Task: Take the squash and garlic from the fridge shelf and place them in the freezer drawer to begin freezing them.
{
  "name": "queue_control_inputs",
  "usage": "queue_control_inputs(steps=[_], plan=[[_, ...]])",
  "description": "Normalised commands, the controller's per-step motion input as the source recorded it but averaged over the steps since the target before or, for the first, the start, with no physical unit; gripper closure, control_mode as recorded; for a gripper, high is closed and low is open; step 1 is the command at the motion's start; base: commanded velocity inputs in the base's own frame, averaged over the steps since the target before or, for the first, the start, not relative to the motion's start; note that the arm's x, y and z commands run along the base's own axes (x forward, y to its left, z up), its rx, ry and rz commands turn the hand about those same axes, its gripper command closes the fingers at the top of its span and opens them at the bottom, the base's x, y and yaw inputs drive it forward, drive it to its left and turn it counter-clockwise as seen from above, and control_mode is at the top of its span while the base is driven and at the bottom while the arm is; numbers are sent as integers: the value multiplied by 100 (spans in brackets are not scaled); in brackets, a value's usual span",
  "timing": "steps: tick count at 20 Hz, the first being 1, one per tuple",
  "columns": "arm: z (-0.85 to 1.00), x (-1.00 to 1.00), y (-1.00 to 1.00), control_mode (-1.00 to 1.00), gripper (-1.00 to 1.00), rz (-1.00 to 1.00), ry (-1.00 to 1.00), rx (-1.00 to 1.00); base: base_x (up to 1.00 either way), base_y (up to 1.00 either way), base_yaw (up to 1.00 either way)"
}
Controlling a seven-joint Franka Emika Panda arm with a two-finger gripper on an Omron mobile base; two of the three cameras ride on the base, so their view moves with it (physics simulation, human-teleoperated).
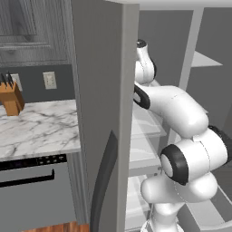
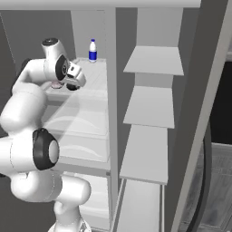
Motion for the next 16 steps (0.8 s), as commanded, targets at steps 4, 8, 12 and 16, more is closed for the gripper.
queue_control_inputs(steps=[4,8,12,16], plan=[[-29,41,0,-100,-100,0,3,0,0,0,0],[-28,33,7,-100,-100,0,1,0,0,0,0],[-50,7,6,-100,100,0,3,0,0,0,0],[-17,-1,0,-100,100,0,0,2,0,0,0]])
